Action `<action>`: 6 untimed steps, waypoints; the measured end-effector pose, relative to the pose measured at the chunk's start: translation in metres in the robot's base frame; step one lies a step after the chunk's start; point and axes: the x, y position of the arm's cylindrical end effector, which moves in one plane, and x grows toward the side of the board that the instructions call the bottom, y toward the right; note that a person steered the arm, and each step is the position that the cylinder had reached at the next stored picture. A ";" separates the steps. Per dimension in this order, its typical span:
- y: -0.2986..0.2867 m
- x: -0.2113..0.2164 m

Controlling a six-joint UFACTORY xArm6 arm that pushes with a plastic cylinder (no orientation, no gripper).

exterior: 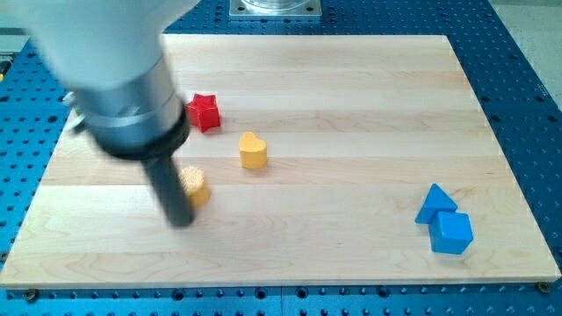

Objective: Move the hexagon to the right of the red star

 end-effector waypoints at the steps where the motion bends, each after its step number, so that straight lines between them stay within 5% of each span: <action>1: 0.065 -0.060; 2: -0.002 -0.012; 3: -0.002 -0.069; 4: 0.050 -0.101; 6: 0.126 -0.076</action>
